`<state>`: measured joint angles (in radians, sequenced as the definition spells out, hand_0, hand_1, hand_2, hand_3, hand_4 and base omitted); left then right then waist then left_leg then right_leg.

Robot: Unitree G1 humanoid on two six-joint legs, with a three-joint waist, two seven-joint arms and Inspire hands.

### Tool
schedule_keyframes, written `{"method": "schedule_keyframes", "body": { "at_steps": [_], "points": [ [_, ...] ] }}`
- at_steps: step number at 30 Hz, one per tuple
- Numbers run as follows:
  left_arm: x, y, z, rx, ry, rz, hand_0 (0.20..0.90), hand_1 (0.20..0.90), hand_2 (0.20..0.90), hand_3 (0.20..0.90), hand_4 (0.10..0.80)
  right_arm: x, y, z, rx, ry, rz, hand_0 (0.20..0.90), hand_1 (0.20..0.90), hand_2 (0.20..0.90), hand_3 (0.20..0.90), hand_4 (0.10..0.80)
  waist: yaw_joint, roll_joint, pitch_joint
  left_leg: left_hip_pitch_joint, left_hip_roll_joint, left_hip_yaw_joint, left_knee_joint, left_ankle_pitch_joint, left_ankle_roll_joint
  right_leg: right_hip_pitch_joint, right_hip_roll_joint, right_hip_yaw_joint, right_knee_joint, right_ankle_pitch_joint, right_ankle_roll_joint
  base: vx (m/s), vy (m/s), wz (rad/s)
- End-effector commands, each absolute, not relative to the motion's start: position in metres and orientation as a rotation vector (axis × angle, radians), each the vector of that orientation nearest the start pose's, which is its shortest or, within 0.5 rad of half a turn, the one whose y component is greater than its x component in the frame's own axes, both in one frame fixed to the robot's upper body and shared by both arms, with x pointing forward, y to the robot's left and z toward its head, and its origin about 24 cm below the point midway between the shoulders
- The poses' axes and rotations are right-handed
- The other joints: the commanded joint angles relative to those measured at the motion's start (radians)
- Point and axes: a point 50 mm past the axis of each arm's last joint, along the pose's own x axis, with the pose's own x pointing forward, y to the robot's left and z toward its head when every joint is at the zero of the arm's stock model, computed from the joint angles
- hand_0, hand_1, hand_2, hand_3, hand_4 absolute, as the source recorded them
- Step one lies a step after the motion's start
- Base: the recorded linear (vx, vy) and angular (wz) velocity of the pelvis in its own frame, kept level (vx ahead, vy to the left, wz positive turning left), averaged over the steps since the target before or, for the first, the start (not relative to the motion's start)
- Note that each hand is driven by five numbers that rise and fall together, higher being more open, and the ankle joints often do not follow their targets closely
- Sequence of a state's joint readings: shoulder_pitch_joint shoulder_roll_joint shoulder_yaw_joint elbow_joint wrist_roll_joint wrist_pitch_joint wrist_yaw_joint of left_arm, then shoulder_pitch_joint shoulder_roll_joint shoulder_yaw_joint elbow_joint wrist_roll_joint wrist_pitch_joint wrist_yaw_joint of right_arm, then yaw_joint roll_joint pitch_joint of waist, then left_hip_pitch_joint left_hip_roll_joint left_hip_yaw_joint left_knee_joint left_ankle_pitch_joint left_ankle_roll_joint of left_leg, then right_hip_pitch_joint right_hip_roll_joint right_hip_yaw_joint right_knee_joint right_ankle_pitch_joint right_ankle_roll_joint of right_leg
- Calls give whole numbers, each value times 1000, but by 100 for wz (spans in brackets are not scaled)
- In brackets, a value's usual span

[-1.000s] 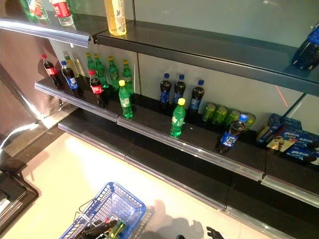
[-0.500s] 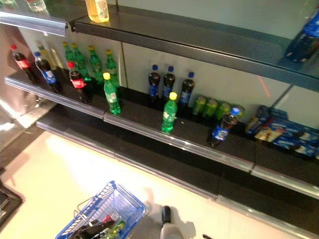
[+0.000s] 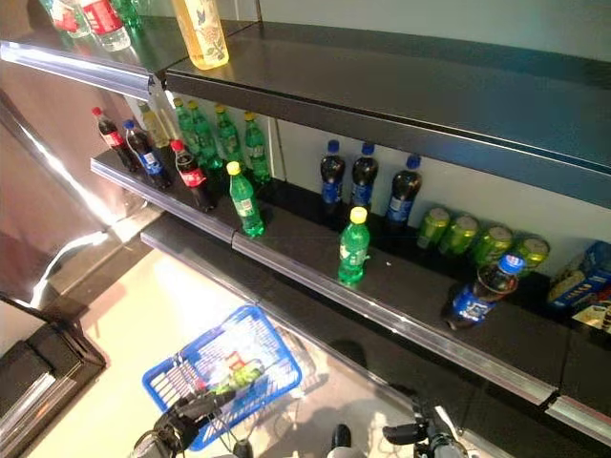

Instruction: Pick up the drink and place into the basket.

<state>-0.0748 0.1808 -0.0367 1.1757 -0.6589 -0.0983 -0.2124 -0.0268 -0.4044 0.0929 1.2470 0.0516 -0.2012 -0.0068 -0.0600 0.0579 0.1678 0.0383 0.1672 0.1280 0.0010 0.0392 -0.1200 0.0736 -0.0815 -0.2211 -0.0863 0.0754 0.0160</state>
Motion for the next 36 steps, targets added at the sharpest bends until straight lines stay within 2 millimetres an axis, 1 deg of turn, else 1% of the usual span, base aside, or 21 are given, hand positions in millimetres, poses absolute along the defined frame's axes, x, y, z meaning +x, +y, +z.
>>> {"method": "schedule_keyframes", "body": {
  "at_steps": [1,2,6,11,15,17,19,20,21,22,23,24,26,28,29,30,31,33,34,35,36],
  "points": [
    [159,250,-127,-376,748,236,300,300,300,200,100,107,-295,-135,-330,1035,-234,900,900,900,900,800,5,-43,-29,35,-23,-1,-29,23,15,-21,-84,63,171,-90,101,149,111,-3],
    [159,253,-126,-364,753,249,300,300,300,200,100,103,-291,-137,-308,1035,-225,900,900,900,900,800,5,-44,-39,48,-24,3,-59,28,16,-7,-90,55,153,-80,110,132,92,2],
    [153,265,-127,-354,764,297,300,300,300,200,100,103,-283,-140,-309,1031,-189,900,900,900,900,800,1,-49,-51,68,-34,20,-88,19,28,0,-89,55,127,-70,124,134,60,5],
    [143,268,-129,-374,759,306,300,300,300,200,100,101,-280,-142,-316,1050,-174,900,900,900,900,800,14,-62,-55,71,-43,26,-70,0,39,14,-88,61,114,-72,124,93,42,2],
    [149,262,-126,-389,729,276,300,300,300,200,100,102,-283,-140,-332,1046,-176,900,900,900,900,800,23,-82,-38,29,-58,23,27,-38,49,-6,-99,72,149,-79,122,-20,171,-8],
    [159,259,-124,-384,729,257,300,300,300,200,100,103,-285,-139,-315,1040,-220,900,900,900,900,800,25,-100,-20,6,-66,41,65,-59,57,-26,-119,78,166,-68,138,-74,303,-21],
    [160,261,-124,-372,747,260,300,300,300,200,100,99,-285,-140,-311,1045,-216,900,900,900,900,800,18,-117,-18,15,-80,79,44,-59,63,-28,-138,74,111,-14,170,-58,219,-20],
    [160,264,-123,-365,750,267,300,300,300,200,100,98,-283,-141,-302,1041,-208,900,900,900,900,800,16,-126,-20,25,-84,101,21,-56,61,-42,-154,59,77,42,188,-119,126,-21],
    [161,267,-122,-353,749,270,300,300,300,200,100,99,-281,-141,-292,1038,-202,900,900,900,900,800,17,-132,-17,35,-86,126,3,-57,59,-67,-166,37,78,86,202,-172,96,-41],
    [160,271,-121,-350,742,291,300,300,300,200,100,102,-278,-141,-298,1034,-179,900,900,900,900,800,23,-135,-13,54,-84,163,-29,-54,53,-97,-180,-21,75,132,219,-201,80,-57],
    [158,274,-120,-340,740,306,300,300,300,200,100,103,-274,-143,-291,1035,-169,900,900,900,900,800,26,-132,-10,68,-81,184,-69,-44,60,-123,-189,-35,112,154,224,-207,74,-95],
    [158,276,-119,-335,739,312,300,300,300,200,100,103,-272,-143,-281,1030,-167,900,900,900,900,800,28,-130,-10,66,-80,190,-82,-39,67,-133,-192,-31,140,157,223,-192,72,-111],
    [156,280,-119,-313,750,301,300,300,300,200,100,101,-269,-144,-259,1022,-169,900,900,900,900,800,31,-116,-17,44,-73,200,-88,-24,87,-121,-184,-27,236,116,205,-210,81,-56],
    [151,278,-121,-316,756,298,300,300,300,200,100,102,-266,-145,-258,1020,-172,900,900,900,900,800,38,-106,-38,18,-71,213,-88,-13,94,-92,-165,-38,251,72,187,-188,41,38],
    [149,277,-123,-324,758,306,300,300,300,200,100,100,-265,-146,-262,1025,-173,900,900,900,900,800,35,-104,-50,8,-70,224,-88,-7,91,-67,-122,-32,221,15,178,-89,-1,43],
    [149,277,-123,-324,759,307,300,300,300,200,100,100,-265,-146,-262,1026,-173,900,900,900,900,800,34,-104,-51,8,-70,225,-88,-7,90,-64,-115,-31,216,7,177,-74,-65,36],
    [150,276,-123,-337,753,320,300,300,300,200,100,99,-262,-148,-269,1033,-158,900,900,900,900,800,34,-104,-59,8,-70,233,-88,-3,87,-44,-63,-39,182,-48,156,-44,-124,18],
    [155,275,-121,-331,744,320,300,300,300,200,100,100,-261,-148,-277,1038,-139,900,900,900,900,800,47,-105,-58,-4,-71,232,-75,10,79,-25,-45,-50,160,-83,130,-61,-156,-33],
    [158,273,-121,-336,738,322,300,300,300,200,100,104,-263,-147,-273,1036,-145,900,900,900,900,800,46,-106,-47,-32,-67,211,-32,16,74,-39,-40,-25,174,-81,115,-91,-110,-60],
    [160,271,-120,-345,735,317,300,300,300,200,100,105,-265,-145,-271,1033,-153,900,900,900,900,800,49,-104,-34,-77,-59,183,35,19,63,-32,-32,-16,191,-106,97,-124,-76,-20],
    [160,270,-120,-353,729,317,300,300,300,200,100,108,-267,-144,-288,1029,-146,900,900,900,900,800,60,-104,-21,-130,-61,111,116,40,45,-19,-28,2,193,-116,81,-131,1,13]
  ]
}}
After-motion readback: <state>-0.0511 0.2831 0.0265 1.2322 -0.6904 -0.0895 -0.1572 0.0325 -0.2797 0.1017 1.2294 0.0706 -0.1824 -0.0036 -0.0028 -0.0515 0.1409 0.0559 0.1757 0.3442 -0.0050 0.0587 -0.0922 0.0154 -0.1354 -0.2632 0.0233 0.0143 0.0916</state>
